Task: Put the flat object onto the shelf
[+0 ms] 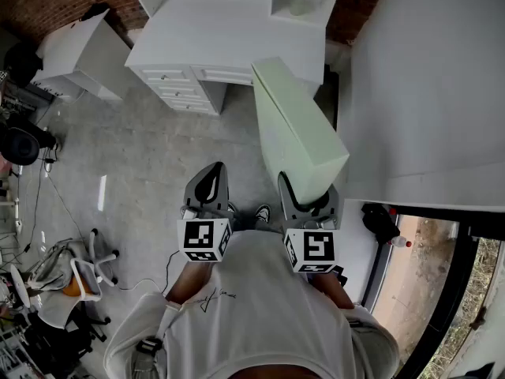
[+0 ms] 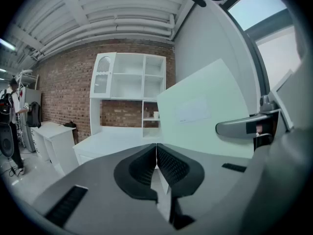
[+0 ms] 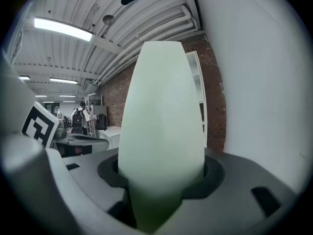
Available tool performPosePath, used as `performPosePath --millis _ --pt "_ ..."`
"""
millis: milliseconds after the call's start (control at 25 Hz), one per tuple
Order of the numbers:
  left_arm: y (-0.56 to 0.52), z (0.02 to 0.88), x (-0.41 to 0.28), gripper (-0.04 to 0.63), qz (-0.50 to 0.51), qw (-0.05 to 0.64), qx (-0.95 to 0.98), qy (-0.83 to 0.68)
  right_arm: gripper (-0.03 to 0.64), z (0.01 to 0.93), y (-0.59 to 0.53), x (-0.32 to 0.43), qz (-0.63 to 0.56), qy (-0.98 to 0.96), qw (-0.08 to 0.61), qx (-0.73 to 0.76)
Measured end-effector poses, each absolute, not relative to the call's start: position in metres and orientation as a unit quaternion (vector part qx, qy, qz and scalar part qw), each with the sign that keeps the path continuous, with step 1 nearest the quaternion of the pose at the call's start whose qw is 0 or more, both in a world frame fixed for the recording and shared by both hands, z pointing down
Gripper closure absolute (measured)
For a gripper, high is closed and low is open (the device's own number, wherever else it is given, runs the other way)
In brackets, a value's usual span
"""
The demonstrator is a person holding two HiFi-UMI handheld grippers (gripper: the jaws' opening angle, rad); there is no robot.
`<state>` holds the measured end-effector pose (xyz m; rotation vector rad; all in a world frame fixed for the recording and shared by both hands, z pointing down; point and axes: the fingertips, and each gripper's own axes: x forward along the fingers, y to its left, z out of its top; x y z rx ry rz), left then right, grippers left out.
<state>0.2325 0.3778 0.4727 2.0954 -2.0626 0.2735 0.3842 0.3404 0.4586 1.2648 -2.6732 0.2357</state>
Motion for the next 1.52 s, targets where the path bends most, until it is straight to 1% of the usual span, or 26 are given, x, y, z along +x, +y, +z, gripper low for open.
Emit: performPosePath --millis 520,720,840,1280,1520 --pt "0.366 0.472 0.227 0.581 0.076 0.106 0.702 -0.700 0.362 0.460 0.329 0.390 0.076 -0.899 0.096 0.421" --pt "0.356 0.470 0.219 0.581 0.061 0.108 0.702 -0.702 0.339 0.451 0.321 0.384 0.094 -0.906 0.064 0.407" --pt "0.345 0.466 0.210 0.581 0.051 0.103 0.703 -0.702 0.342 0.448 0.312 0.380 0.096 -0.904 0.059 0.413" --pt "0.291 0.456 0.157 0.581 0.027 0.103 0.715 -0.691 0.347 0.443 0.263 0.335 0.070 -0.896 0.085 0.430" --pt "0.260 0.438 0.119 0.581 0.012 0.084 0.721 -0.688 0.347 0.437 0.231 0.294 0.059 -0.894 0.092 0.434"
